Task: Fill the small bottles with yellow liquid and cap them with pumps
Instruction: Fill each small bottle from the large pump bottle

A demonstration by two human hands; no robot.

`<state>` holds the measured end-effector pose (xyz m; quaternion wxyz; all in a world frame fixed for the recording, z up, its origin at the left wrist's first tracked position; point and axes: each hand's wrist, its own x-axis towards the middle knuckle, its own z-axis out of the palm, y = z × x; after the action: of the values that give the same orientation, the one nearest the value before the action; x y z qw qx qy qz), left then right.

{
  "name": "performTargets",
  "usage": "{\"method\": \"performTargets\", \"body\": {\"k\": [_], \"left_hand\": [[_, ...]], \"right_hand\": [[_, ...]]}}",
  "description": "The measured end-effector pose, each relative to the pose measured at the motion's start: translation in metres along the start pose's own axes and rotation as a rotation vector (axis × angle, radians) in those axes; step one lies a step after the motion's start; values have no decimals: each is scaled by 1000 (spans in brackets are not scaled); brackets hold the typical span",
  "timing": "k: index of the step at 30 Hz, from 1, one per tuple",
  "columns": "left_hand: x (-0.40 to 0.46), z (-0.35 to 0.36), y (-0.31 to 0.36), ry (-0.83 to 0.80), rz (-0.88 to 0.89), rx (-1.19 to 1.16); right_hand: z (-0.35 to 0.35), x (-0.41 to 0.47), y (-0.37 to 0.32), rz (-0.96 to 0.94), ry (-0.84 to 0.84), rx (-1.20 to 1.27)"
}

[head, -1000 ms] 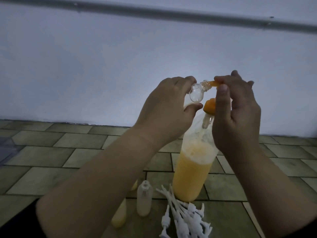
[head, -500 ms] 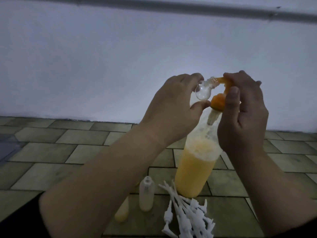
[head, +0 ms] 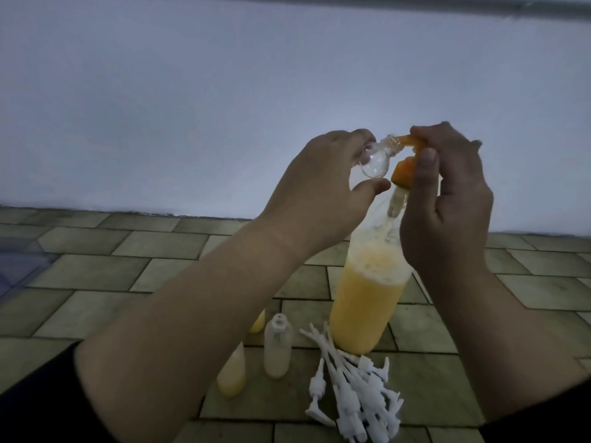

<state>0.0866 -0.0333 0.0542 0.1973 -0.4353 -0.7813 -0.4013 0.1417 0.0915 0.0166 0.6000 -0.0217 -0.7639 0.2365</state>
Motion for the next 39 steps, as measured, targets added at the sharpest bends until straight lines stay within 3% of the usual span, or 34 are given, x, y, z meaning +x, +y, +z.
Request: {"method": "performTargets", "body": {"k": [9, 15, 20, 25, 39], "left_hand": [[7, -10, 1, 29, -52, -96], [5, -4, -24, 22, -191, -189], [-11, 20, -64, -141, -394, -85], [-31, 45, -87, -283, -481, 13], [-57, 73, -114, -683, -443, 342]], "right_hand": [[-16, 25, -18, 70, -165, -52], [-19, 25, -16, 98, -282, -71], [-18, 27, -16, 131, -300, -90], [-15, 27, -17, 152, -287, -92], [-9, 24, -14, 156, -217, -73]]}}
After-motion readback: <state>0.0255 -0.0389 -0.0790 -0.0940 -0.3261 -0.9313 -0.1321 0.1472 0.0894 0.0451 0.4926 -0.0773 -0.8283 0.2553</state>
